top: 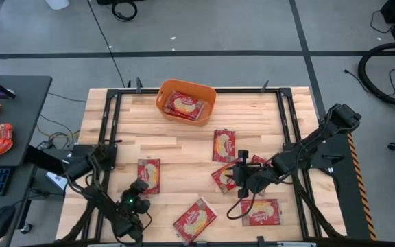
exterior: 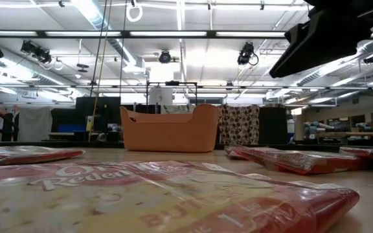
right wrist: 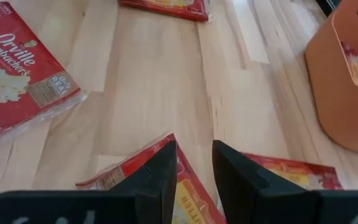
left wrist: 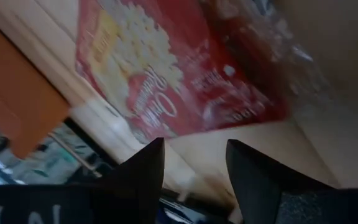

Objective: Sort popcorn bags into baskets
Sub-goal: Put the red popcorn bag into the orange bin

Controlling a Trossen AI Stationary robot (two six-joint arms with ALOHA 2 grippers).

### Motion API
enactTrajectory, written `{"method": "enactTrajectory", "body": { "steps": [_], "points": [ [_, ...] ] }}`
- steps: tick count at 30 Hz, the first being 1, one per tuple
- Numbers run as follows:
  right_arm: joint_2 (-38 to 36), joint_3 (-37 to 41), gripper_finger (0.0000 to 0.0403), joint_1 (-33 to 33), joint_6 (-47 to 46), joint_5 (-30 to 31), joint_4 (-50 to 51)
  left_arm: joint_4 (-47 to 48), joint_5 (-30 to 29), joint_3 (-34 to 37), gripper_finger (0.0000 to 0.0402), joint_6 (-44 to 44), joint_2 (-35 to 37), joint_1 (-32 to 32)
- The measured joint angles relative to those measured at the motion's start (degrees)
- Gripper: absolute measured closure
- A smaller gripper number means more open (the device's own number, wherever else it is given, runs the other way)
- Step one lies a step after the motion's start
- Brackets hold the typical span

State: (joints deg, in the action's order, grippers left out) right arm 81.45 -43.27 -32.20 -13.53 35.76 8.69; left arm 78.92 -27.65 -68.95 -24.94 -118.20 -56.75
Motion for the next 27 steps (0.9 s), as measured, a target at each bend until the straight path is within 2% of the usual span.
{"method": "enactTrajectory", "body": {
  "steps": [9,17,22,27],
  "points": [
    [0.00,0.02,0.0295,2.22,6.48,-2.02,-3.57,-6.32,-2.11,4.71,0.0226,4.30,-0.34,0.26],
    [0.00,0.02,0.0295,4.10,10.74,-4.36,-6.09,-10.22,-8.24,5.61,0.0232,13.44,0.17,4.37],
    [0.00,0.02,0.0295,4.79,10.97,-4.40,-6.14,-14.62,-10.24,3.64,0.0278,18.36,0.63,7.34],
    [0.00,0.02,0.0295,4.95,10.52,-5.44,-6.12,-17.27,-10.94,3.54,0.0369,20.04,1.00,10.73]
  ]
}}
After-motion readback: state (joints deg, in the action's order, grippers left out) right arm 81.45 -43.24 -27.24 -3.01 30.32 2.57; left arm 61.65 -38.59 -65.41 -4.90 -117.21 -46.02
